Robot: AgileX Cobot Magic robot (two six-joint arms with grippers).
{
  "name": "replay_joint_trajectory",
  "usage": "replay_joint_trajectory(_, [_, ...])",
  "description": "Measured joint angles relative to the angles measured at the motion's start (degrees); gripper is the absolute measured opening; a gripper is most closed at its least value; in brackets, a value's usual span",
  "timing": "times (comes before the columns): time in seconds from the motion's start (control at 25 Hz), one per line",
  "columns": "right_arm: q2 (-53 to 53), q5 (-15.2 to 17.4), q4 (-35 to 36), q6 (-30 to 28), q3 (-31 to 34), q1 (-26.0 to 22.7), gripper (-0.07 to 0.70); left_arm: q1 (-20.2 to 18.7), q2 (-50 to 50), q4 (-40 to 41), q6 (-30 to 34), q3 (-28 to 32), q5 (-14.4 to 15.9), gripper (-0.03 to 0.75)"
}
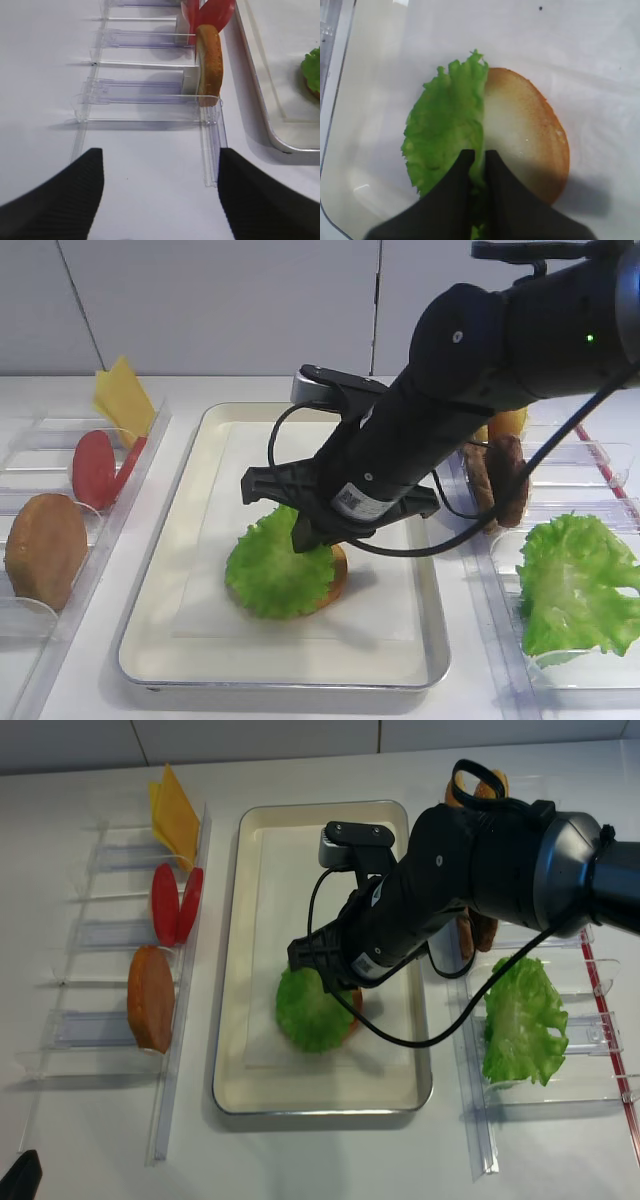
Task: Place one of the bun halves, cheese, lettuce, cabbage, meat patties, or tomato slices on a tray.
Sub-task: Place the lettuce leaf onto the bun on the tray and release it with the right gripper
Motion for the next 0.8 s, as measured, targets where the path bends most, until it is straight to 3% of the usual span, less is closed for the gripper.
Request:
replay_joint_trajectory(0.28, [0.0, 0.0, -1.9, -0.8, 0.0, 0.0, 0.070, 0.0, 0.0, 0.0, 0.0, 0.0, 0.0, 0.470])
replay_joint_trajectory(0.4, [0.0, 0.3, -1.9, -2.0, 0.0, 0.0, 0.131, 0.0, 0.0, 0.0, 0.0, 0.0, 0.0, 0.470])
replay_joint_trajectory(0.68, [0.0, 0.6, -2.5, -3.8, 0.0, 0.0, 0.538, 0.0, 0.0, 0.0, 0.0, 0.0, 0.0, 0.470])
replay_joint_trajectory(0.8, [0.0, 0.6, -3.9, -4.3, 0.0, 0.0, 0.639, 0.0, 0.0, 0.0, 0.0, 0.0, 0.0, 0.470])
